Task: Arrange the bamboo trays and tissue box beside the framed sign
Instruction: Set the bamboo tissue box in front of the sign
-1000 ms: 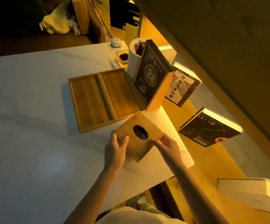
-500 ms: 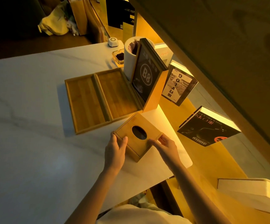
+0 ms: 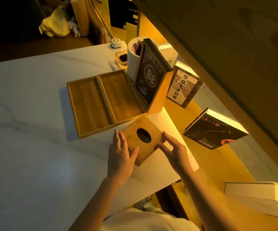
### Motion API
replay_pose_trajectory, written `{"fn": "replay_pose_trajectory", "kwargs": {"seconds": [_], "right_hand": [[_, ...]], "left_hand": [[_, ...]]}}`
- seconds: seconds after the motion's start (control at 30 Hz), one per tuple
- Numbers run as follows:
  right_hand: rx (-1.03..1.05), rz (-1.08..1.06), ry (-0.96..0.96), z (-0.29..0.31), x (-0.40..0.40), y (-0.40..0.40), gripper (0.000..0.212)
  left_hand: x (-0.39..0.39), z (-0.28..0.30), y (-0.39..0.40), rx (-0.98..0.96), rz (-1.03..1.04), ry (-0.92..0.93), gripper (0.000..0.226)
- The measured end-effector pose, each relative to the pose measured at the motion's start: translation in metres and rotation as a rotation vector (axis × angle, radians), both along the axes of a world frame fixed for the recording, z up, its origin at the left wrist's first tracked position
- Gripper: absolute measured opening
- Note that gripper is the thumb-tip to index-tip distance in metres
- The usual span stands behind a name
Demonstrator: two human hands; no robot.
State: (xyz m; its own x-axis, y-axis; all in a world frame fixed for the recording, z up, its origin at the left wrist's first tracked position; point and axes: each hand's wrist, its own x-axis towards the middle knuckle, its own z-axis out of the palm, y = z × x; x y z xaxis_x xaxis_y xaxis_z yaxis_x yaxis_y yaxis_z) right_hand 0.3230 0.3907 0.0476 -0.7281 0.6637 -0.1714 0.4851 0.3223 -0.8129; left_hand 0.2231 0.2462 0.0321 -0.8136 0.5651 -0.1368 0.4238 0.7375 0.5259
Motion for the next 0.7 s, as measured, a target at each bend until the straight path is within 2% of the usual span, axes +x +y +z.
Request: {"fn": "replay_pose_trajectory", "kwargs": {"seconds": [0.4,0.5,0.57,0.63,0.7], "right_hand": [[0.087,-0.163,0.05,-0.006,0.006,-0.034,0.052],[0.155,-0.126,-0.04,-0.005,0.005,-0.035,0.053],[0.315,-0.073,-0.131,-0.004,0.004,-0.038,0.056],[0.453,0.026,-0.174,-0.006,0.004,-0.045,0.06],[0.479,0.131,-0.253,-0.01,0.004,-0.058,0.064]], "left_hand": [[-0.036,0.002,-0.011,-0.003,-0.257,-0.102,0.078],[-0.036,0.003,-0.011,-0.067,-0.273,-0.038,0.076],[-0.033,0.002,-0.013,-0.067,-0.28,0.039,0.072],[-0.027,0.002,-0.018,-0.037,-0.305,0.09,0.066],[-0.02,0.0,-0.024,-0.053,-0.334,0.09,0.07]]}}
